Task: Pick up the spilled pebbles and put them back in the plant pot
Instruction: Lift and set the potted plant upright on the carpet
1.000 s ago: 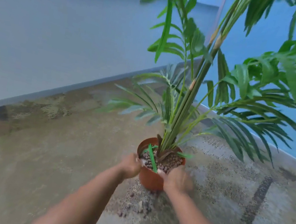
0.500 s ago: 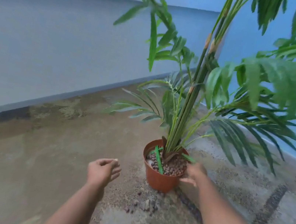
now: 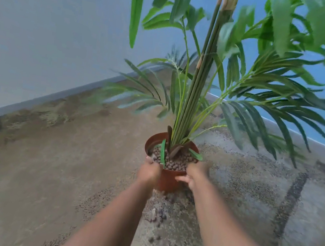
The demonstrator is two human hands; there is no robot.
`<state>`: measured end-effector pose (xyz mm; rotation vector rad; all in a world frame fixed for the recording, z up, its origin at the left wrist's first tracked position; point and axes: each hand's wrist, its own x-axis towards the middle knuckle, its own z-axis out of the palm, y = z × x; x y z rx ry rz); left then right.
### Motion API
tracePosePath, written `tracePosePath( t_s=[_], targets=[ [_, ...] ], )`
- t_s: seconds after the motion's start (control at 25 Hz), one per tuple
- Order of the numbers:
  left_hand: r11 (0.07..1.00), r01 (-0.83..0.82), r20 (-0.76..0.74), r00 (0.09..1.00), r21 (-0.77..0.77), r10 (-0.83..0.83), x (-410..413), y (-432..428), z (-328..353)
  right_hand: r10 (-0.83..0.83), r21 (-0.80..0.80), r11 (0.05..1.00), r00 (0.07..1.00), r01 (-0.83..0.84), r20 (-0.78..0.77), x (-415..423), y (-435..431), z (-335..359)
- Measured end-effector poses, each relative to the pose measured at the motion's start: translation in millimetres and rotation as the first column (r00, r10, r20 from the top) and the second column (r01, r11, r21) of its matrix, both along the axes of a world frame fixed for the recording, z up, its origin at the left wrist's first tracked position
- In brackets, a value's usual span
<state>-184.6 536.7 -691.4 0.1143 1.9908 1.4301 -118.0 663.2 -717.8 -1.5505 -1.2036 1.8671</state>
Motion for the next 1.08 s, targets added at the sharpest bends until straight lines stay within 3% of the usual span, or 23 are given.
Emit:
tracePosePath(
  t_s=[0.08,0.2,0.36,0.48,0.56,0.72,0.84,0.92,1.08],
  targets=[
    [1.0,0.028,-0.108,0.994,-0.009,-0.029,-19,7,6,-0.082,-0.012,0.997,0.996,0.081,-0.043,-10,-13,3],
    [0.968,0.176,-0.291,0.931,-0.178,-0.223,-47,11,7,-0.18,-0.048,0.983,0.982,0.177,-0.066,-29,-26,1],
    [0.845,0.332,-0.474,0.714,-0.42,-0.515,-49,-6,-4,-0.188,-0.026,0.982,0.982,0.188,0.013,-36,-31,-2],
    [0.792,0.325,-0.496,0.64,-0.518,-0.587,-40,-23,-24,0.045,0.066,0.997,0.997,-0.049,0.069,-28,-26,-10],
    [0.689,0.311,-0.424,0.604,-0.655,-0.675,-34,-30,-30,0.19,0.095,0.976,0.978,-0.198,0.091,-24,-18,-9],
    [0.56,0.374,-0.291,0.572,-0.739,-0.767,-30,-31,-19,0.305,-0.013,0.951,0.924,-0.31,0.231,-21,-6,2],
    [0.479,0.368,-0.218,0.564,-0.797,-0.796,-27,-30,-12,0.533,0.041,0.802,0.744,-0.596,0.403,-6,8,9],
    [0.417,0.3,-0.213,0.531,-0.858,-0.82,-24,-31,-8,0.56,0.124,0.71,0.662,-0.693,0.498,10,16,8],
    [0.346,0.156,-0.289,0.302,-0.925,-0.909,-28,-37,-8,0.494,0.229,0.611,0.592,-0.757,0.637,37,15,-21]
  ],
)
